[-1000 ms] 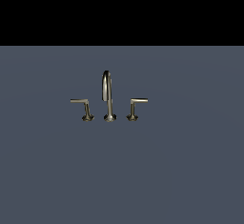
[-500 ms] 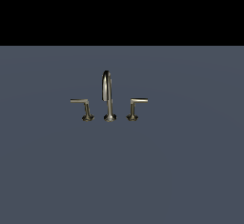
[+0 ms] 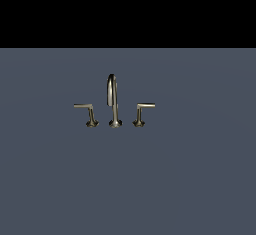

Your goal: Turn on the faucet by rotating a designated handle.

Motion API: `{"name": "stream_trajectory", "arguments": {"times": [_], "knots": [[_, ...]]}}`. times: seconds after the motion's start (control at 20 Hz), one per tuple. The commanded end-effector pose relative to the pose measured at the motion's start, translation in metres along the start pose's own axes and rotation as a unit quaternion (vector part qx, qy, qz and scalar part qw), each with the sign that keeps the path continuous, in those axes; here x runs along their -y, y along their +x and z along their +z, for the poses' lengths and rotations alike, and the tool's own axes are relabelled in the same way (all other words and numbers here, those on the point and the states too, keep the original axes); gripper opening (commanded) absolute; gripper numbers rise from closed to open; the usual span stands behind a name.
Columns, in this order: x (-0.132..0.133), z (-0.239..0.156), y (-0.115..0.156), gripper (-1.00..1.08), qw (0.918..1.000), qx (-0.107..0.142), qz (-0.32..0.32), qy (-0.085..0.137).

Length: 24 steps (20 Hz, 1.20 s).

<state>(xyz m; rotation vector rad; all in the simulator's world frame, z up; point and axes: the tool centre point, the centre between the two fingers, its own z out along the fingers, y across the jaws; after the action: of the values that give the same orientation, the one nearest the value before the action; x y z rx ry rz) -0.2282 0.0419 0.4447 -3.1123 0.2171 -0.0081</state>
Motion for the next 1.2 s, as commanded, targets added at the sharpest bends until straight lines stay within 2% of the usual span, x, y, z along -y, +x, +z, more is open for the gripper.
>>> {"name": "stream_trajectory", "arguments": {"times": [0.0,0.55,1.15], "knots": [[0.011,0.012,0.003,-1.00,0.9997,0.000,0.023,0.000],[0.060,0.068,0.025,-1.00,0.9911,0.000,0.133,-0.001],[0.107,0.129,0.060,-1.00,0.9686,-0.001,0.249,0.000]]}}
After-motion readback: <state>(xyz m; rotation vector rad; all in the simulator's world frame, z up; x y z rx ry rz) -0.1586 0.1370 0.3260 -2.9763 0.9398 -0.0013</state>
